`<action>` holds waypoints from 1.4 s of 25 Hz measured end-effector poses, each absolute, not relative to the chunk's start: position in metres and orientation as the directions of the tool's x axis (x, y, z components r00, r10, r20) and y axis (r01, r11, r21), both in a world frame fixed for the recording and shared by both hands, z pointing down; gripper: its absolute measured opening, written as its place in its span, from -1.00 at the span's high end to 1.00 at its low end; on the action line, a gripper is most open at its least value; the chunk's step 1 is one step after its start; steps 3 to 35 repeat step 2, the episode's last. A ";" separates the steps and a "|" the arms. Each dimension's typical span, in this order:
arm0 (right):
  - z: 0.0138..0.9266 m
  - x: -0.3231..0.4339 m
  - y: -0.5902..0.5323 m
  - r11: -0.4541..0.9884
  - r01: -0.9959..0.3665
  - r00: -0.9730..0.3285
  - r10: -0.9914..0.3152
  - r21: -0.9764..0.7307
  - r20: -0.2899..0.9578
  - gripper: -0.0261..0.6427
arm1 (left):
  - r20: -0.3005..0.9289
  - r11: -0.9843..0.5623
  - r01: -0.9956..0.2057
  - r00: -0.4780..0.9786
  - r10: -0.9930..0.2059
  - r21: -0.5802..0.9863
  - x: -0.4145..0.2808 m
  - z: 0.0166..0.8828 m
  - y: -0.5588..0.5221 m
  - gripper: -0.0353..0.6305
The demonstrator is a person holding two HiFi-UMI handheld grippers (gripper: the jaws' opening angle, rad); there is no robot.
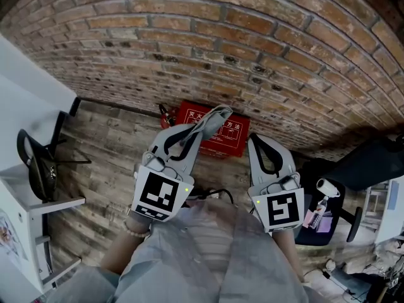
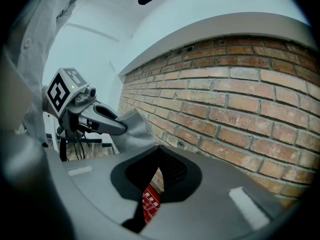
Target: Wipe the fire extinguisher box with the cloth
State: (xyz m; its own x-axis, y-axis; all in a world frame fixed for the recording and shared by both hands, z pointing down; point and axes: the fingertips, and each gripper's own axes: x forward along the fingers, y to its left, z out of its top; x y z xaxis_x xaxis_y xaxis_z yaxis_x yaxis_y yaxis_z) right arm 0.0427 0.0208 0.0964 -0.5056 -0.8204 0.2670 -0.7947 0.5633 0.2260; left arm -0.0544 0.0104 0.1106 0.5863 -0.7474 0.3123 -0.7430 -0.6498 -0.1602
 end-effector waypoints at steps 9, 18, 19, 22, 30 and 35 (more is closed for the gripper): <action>0.097 0.043 0.020 0.564 -0.794 -0.506 -0.820 0.227 0.268 0.89 | 0.313 -0.649 -0.744 0.585 -0.748 -0.161 -0.055 0.111 0.010 0.86; 0.097 0.043 0.020 0.564 -0.794 -0.506 -0.820 0.227 0.268 0.89 | 0.313 -0.649 -0.744 0.585 -0.748 -0.161 -0.055 0.111 0.010 0.86; 0.097 0.043 0.020 0.564 -0.794 -0.506 -0.820 0.227 0.268 0.89 | 0.313 -0.649 -0.744 0.585 -0.748 -0.161 -0.055 0.111 0.010 0.86; 0.097 0.043 0.020 0.564 -0.794 -0.506 -0.820 0.227 0.268 0.89 | 0.313 -0.649 -0.744 0.585 -0.748 -0.161 -0.055 0.111 0.010 0.86; 0.097 0.043 0.020 0.564 -0.794 -0.506 -0.820 0.227 0.268 0.89 | 0.313 -0.649 -0.744 0.585 -0.748 -0.161 -0.055 0.111 0.010 0.86; 0.097 0.043 0.020 0.564 -0.794 -0.506 -0.820 0.227 0.268 0.89 | 0.313 -0.649 -0.744 0.585 -0.748 -0.161 -0.055 0.111 0.010 0.86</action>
